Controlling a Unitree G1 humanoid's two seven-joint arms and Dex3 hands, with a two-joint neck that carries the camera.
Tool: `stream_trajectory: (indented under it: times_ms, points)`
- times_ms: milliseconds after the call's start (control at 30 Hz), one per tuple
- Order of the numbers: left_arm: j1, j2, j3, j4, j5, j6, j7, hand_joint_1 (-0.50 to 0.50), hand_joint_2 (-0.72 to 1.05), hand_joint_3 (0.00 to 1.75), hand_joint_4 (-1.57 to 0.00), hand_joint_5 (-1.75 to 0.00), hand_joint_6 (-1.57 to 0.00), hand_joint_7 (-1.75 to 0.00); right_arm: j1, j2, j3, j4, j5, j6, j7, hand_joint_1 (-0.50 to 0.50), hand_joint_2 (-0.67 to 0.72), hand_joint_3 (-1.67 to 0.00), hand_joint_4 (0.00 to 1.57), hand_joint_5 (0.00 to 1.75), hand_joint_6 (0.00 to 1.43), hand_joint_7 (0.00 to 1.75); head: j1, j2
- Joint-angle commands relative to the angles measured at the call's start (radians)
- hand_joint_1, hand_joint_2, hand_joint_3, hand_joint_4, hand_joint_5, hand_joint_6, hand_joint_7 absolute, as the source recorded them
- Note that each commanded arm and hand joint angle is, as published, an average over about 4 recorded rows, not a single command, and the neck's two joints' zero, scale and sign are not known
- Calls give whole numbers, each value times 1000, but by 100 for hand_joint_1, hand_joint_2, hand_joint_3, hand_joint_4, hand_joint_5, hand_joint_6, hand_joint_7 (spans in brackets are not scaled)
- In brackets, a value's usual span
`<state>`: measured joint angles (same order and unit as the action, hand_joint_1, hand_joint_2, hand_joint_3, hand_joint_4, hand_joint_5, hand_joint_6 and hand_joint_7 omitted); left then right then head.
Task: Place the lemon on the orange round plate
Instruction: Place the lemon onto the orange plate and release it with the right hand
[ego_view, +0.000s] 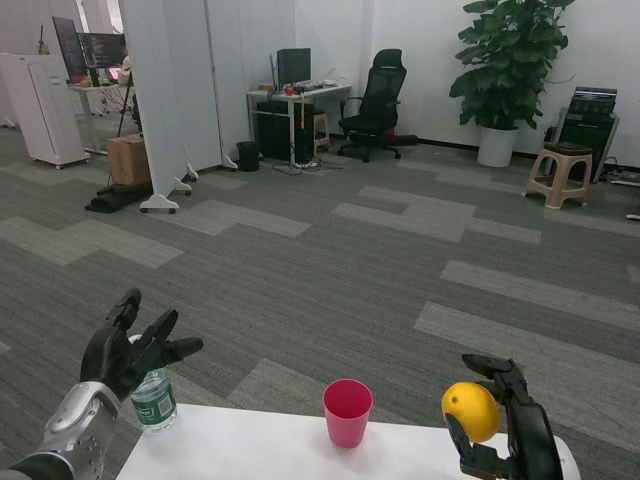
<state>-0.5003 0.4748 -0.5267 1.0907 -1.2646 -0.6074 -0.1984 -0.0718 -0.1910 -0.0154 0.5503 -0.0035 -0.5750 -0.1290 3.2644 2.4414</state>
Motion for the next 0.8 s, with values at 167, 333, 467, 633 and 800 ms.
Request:
stream_trajectory:
  times_ms: [167, 333, 467, 633, 800]
  points:
    - [15, -5, 10, -8, 10, -9, -1, 50, 96, 9, -7, 0, 0, 0, 2, -25, 2, -3, 38, -41, 15, -17, -60, -127, 1, 145, 9, 84, -72, -220]
    - [15, -5, 12, -9, 10, -9, -1, 50, 96, 9, -7, 0, 0, 0, 28, -41, 2, -7, 82, -85, 46, -17, -60, -127, 0, 145, 9, 84, -157, -339]
    - [6, -4, 11, -9, 12, -9, -1, 50, 96, 9, -7, 0, 0, 0, 76, -54, 0, -40, 97, -95, 66, -17, -60, -127, 3, 145, 10, 84, -212, -387]
    - [-7, -2, 7, -8, 17, -9, -1, 50, 96, 9, -7, 0, 0, 0, 123, -62, 9, -44, 127, -127, 97, -17, -60, -135, 3, 145, 14, 84, -229, -401]
    - [-12, -3, 2, -6, 21, -7, -1, 50, 96, 9, -7, 0, 0, 0, 166, -60, 5, -36, 132, -129, 100, -17, -60, -135, 3, 145, 14, 84, -350, -466]
